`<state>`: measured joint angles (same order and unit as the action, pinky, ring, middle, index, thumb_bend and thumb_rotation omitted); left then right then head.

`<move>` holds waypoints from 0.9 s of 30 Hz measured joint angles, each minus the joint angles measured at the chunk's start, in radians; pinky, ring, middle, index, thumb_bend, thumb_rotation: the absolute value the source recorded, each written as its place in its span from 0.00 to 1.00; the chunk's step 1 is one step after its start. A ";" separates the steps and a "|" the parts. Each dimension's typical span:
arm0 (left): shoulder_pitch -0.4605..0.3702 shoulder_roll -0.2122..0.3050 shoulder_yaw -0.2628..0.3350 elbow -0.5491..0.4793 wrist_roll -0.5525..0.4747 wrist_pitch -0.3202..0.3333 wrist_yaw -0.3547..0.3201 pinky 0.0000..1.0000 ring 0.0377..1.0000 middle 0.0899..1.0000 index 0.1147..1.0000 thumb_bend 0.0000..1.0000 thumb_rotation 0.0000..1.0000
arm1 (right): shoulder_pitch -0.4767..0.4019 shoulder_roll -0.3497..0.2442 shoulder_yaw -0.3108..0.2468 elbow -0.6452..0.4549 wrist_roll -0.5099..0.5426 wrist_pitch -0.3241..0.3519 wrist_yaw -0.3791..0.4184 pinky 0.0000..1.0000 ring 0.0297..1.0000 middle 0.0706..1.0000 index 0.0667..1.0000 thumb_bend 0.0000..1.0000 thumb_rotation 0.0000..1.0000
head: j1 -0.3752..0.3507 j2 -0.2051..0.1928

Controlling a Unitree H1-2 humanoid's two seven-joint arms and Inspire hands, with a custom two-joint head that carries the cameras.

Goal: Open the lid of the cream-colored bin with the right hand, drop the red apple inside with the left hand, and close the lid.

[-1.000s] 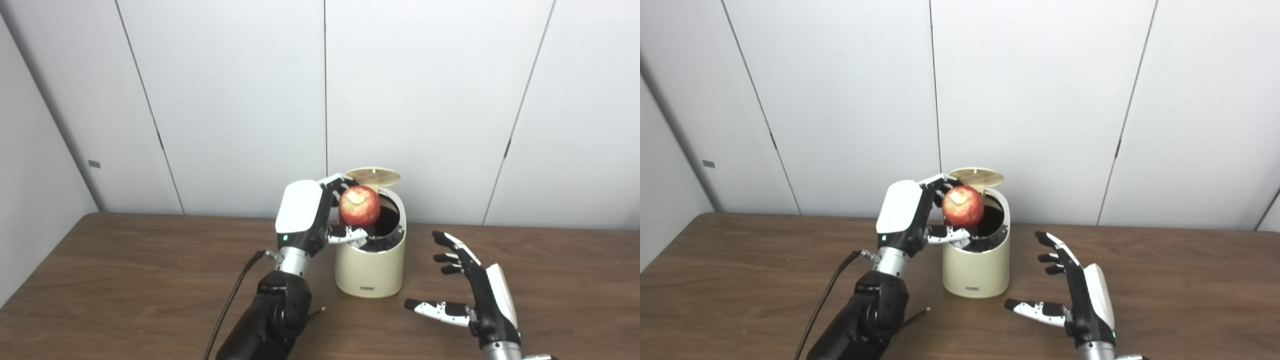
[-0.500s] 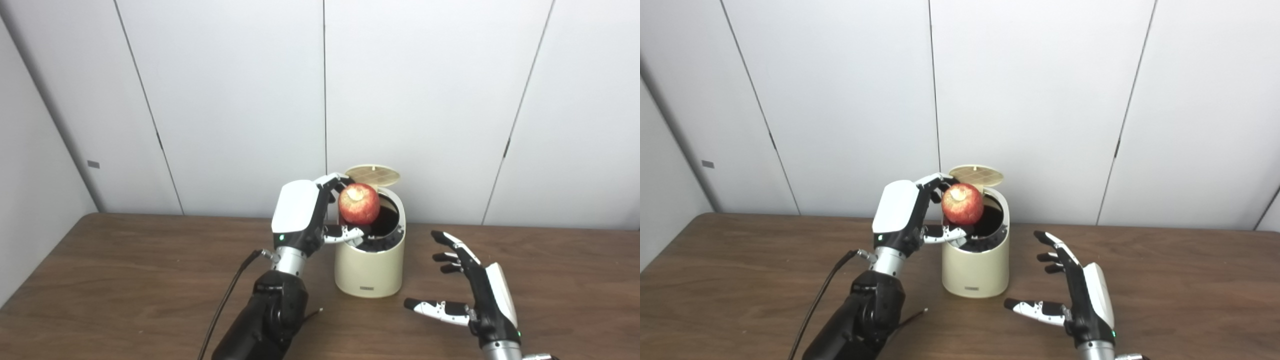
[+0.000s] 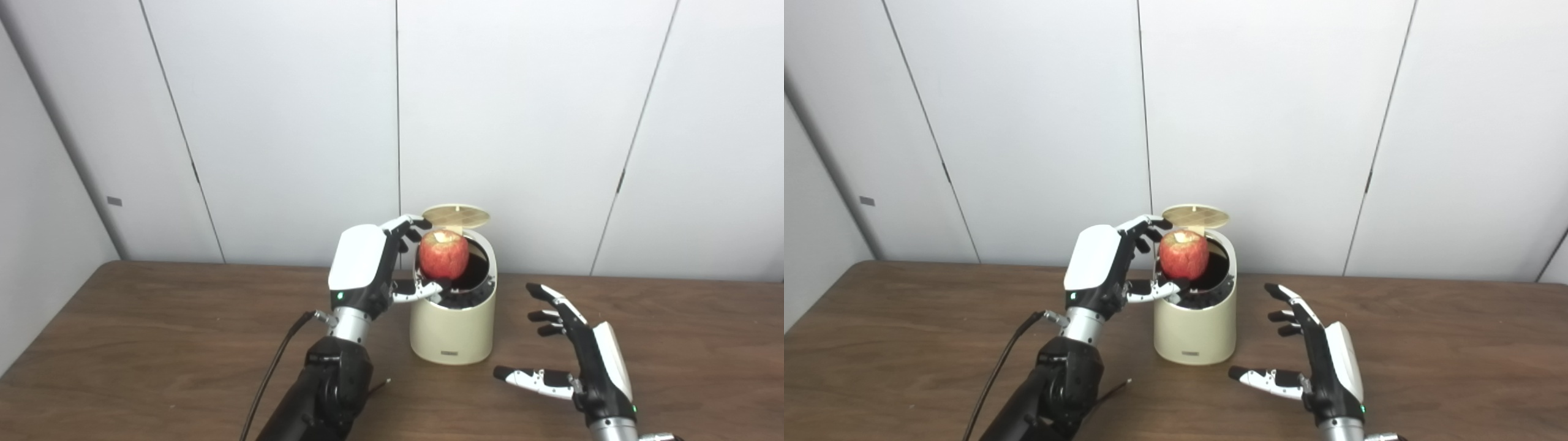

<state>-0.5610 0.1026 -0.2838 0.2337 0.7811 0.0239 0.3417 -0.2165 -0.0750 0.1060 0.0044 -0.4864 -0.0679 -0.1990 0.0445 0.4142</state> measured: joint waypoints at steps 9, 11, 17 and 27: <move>0.006 0.002 0.011 -0.026 0.000 0.001 -0.013 0.49 0.55 0.59 0.67 0.88 0.16 | -0.005 0.000 0.005 0.002 -0.003 0.000 0.000 0.61 0.69 0.81 0.79 0.80 0.07 | 0.002 0.000; 0.006 0.002 0.013 -0.029 0.000 0.002 -0.020 0.50 0.55 0.59 0.67 0.88 0.15 | -0.005 0.000 0.006 0.002 -0.002 0.000 0.000 0.61 0.69 0.80 0.79 0.80 0.07 | 0.002 0.000; 0.007 0.002 0.015 -0.029 0.000 0.002 -0.022 0.49 0.55 0.59 0.66 0.88 0.15 | -0.005 0.000 0.008 0.001 -0.002 0.000 0.000 0.61 0.69 0.80 0.79 0.80 0.05 | 0.002 0.000; 0.034 -0.008 0.060 -0.035 -0.075 -0.012 -0.024 0.47 0.54 0.58 0.62 0.81 0.10 | -0.005 -0.002 0.010 0.001 0.000 0.000 0.001 0.61 0.69 0.80 0.79 0.80 0.05 | 0.008 -0.003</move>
<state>-0.5274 0.0949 -0.2237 0.1983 0.7061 0.0123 0.3175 -0.2220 -0.0771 0.1159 0.0059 -0.4866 -0.0677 -0.1984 0.0522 0.4111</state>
